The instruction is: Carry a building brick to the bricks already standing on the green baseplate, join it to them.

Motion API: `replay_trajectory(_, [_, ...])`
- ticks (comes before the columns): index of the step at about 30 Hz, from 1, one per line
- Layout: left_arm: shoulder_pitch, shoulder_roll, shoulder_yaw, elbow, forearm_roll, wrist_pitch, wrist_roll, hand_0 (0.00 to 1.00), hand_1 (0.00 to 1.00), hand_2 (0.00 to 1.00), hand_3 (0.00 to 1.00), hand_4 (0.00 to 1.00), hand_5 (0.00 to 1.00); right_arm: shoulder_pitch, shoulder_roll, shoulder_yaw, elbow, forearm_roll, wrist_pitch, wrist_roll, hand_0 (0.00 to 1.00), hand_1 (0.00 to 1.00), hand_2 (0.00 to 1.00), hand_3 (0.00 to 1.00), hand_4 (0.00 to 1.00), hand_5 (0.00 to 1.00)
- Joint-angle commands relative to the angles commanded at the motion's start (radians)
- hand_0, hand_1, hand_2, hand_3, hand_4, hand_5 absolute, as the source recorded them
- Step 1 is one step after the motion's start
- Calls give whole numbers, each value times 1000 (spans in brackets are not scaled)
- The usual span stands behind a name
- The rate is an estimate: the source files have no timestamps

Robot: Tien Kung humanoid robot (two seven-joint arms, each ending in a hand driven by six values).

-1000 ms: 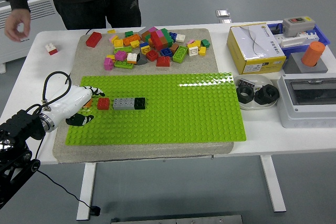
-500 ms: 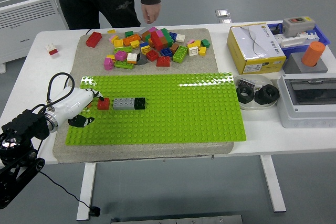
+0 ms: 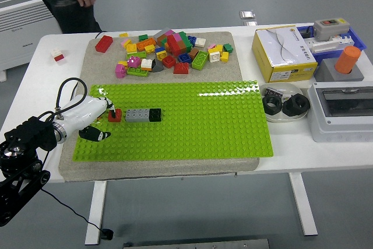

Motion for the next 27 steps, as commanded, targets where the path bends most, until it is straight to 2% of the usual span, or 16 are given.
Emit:
replay_trajectory(11, [-35,16,13,9,-34,-39,16,136,169,831,587,841,328,1,-2,11,0,-12,1,0,706,579,733,839,928,998])
replay_trajectory(20, [-72,7,35,54,-86,-75,28,138,169,836,614,860,363,6,-4,24,0,-25,3,-1,706,578,732,839,927,998])
replay_trajectory(21, [-73,6,36,57,-94,-77,29,140,172,839,626,908,494,6,-4,26,0,-27,3,-1,706,578,732,837,927,998])
replay_trajectory(26, [-83,-2,35,71,-132,-85,31,140,172,839,626,908,494,9,-5,41,0,-42,5,-2,706,578,732,837,927,998])
replay_trajectory(27, [-84,-4,35,72,-135,-86,31,144,173,843,647,926,579,10,-5,42,0,-43,6,-2,706,577,732,836,927,998])
